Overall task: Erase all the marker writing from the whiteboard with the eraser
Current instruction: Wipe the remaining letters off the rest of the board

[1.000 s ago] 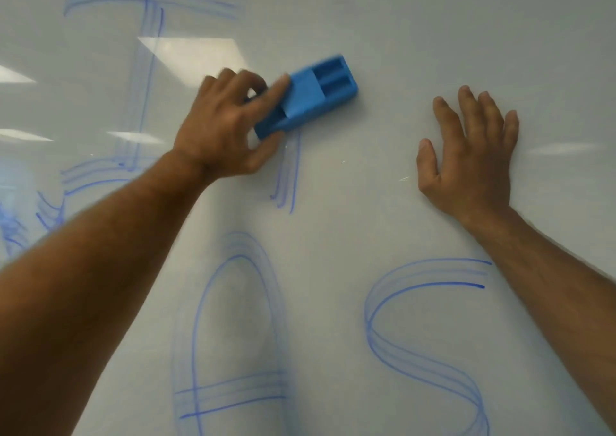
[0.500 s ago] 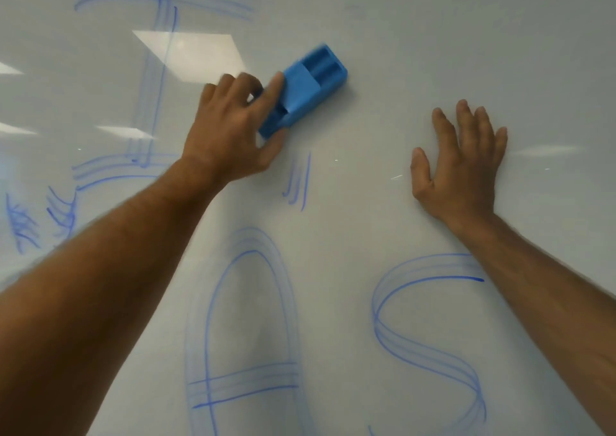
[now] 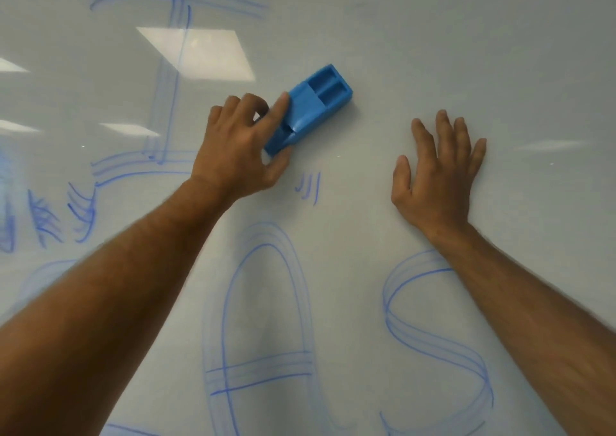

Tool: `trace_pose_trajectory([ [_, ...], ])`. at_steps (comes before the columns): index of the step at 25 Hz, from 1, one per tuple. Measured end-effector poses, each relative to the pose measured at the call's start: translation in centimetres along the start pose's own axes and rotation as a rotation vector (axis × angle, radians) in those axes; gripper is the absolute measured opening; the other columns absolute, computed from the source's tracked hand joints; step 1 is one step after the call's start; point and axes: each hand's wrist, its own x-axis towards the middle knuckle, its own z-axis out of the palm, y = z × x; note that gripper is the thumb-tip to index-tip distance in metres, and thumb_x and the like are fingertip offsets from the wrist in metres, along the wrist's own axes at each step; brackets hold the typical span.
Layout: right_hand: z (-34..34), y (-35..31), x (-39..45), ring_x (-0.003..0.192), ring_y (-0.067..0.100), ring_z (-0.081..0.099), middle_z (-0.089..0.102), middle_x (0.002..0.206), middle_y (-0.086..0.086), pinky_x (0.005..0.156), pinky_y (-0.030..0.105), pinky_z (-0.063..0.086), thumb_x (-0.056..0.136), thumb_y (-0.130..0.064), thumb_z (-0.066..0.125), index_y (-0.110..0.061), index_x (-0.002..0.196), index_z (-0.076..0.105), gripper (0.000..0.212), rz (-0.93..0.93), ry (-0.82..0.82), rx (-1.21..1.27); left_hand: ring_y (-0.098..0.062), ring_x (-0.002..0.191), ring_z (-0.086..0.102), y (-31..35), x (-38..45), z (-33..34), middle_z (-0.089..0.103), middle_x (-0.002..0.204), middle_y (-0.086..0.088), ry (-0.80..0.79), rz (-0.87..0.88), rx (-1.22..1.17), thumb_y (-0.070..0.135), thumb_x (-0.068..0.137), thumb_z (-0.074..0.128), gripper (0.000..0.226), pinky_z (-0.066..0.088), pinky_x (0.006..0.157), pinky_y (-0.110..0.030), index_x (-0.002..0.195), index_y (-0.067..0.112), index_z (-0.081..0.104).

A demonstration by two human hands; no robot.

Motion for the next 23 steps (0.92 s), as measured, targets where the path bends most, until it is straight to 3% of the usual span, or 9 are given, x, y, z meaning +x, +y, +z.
trace_pose_trajectory([
  [5, 0.2, 0.2, -0.1, 0.148, 0.044, 0.029, 0.038, 0.158, 0.020, 0.119, 0.069, 0.013, 0.093, -0.035, 0.045, -0.012, 0.147, 0.050, 0.059, -0.018, 0.025, -0.023, -0.031, 0.084, 0.054, 0.7, -2.9, -0.9, 0.064, 0.111, -0.017, -0.065, 0.523, -0.127, 0.032, 0.092, 0.060, 0.057, 0.040, 0.074, -0.041, 0.143, 0.007, 0.056],
  [8, 0.2, 0.2, -0.2, 0.148, 0.044, 0.030, 0.039, 0.158, 0.020, 0.118, 0.069, 0.014, 0.093, -0.035, 0.044, -0.012, 0.147, 0.050, 0.059, -0.023, 0.035, -0.030, -0.031, 0.085, 0.056, 0.4, -2.9, -1.4, 0.065, 0.114, -0.015, -0.115, 0.648, -0.123, 0.030, 0.092, 0.063, 0.058, 0.043, 0.074, -0.042, 0.145, 0.010, 0.053],
  [10, 0.2, 0.3, -0.3, 0.148, 0.044, 0.030, 0.038, 0.158, 0.020, 0.118, 0.069, 0.014, 0.094, -0.035, 0.043, -0.012, 0.147, 0.050, 0.058, -0.028, 0.030, -0.035, -0.031, 0.086, 0.055, -0.2, -2.5, -1.4, 0.064, 0.115, -0.015, -0.120, 0.639, -0.102, 0.031, 0.092, 0.064, 0.058, 0.043, 0.075, -0.042, 0.146, 0.011, 0.054],
  [12, 0.1, 0.4, -0.3, 0.148, 0.044, 0.030, 0.038, 0.158, 0.020, 0.119, 0.069, 0.014, 0.094, -0.035, 0.044, -0.012, 0.147, 0.049, 0.058, -0.032, 0.028, -0.036, -0.033, 0.087, 0.055, -0.9, -2.1, -1.3, 0.063, 0.114, -0.016, -0.095, 0.472, -0.064, 0.033, 0.092, 0.062, 0.059, 0.040, 0.074, -0.042, 0.146, 0.011, 0.053],
  [17, 0.3, 0.2, -0.6, 0.148, 0.042, 0.029, 0.038, 0.158, 0.019, 0.120, 0.067, 0.014, 0.096, -0.035, 0.043, -0.013, 0.148, 0.048, 0.057, -0.033, 0.036, -0.057, -0.041, 0.095, 0.054, -0.9, 0.5, -0.7, 0.058, 0.118, -0.021, -0.058, -0.271, 0.008, 0.042, 0.090, 0.062, 0.068, 0.044, 0.078, -0.047, 0.148, 0.011, 0.047],
  [19, 0.3, 0.3, -0.6, 0.148, 0.042, 0.030, 0.038, 0.158, 0.019, 0.119, 0.067, 0.014, 0.096, -0.035, 0.043, -0.013, 0.149, 0.048, 0.057, -0.036, 0.038, -0.062, -0.041, 0.101, 0.053, -0.2, 1.7, -0.6, 0.056, 0.121, -0.021, -0.088, -0.419, -0.057, 0.041, 0.090, 0.065, 0.069, 0.044, 0.083, -0.048, 0.150, 0.013, 0.045],
  [21, 0.3, 0.4, -0.6, 0.147, 0.042, 0.031, 0.039, 0.158, 0.019, 0.119, 0.067, 0.015, 0.096, -0.034, 0.044, -0.013, 0.149, 0.048, 0.057, -0.042, 0.044, -0.065, -0.040, 0.095, 0.054, 0.5, 1.5, -0.5, 0.058, 0.117, -0.021, -0.035, -0.190, -0.080, 0.041, 0.089, 0.063, 0.067, 0.047, 0.079, -0.048, 0.147, 0.010, 0.048],
  [23, 0.3, 0.4, -0.6, 0.147, 0.043, 0.031, 0.038, 0.158, 0.019, 0.119, 0.066, 0.015, 0.096, -0.034, 0.044, -0.013, 0.148, 0.048, 0.057, -0.043, 0.043, -0.061, -0.036, 0.088, 0.054, 0.7, 0.3, -0.3, 0.060, 0.112, -0.018, -0.036, 0.240, -0.138, 0.038, 0.088, 0.061, 0.064, 0.046, 0.074, -0.046, 0.145, 0.011, 0.051],
])
